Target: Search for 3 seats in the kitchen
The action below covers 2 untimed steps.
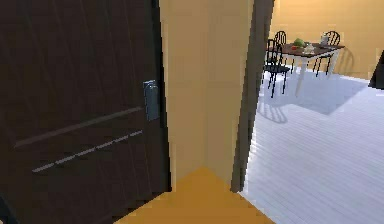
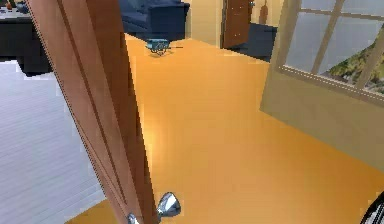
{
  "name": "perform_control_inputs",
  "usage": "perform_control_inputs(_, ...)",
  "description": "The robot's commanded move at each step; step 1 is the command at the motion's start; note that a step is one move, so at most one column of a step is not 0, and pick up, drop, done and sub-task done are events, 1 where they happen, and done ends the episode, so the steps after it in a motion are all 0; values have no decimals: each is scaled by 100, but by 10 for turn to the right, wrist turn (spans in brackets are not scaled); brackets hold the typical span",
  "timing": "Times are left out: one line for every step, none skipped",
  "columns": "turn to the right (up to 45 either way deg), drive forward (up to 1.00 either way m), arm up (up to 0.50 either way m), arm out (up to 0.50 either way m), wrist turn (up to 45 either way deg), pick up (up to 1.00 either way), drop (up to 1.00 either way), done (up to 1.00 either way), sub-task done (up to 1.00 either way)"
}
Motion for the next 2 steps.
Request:
perform_control_inputs(120,0,0,0,0,0,0,0,0)
perform_control_inputs(0,55,0,0,0,0,0,0,0)
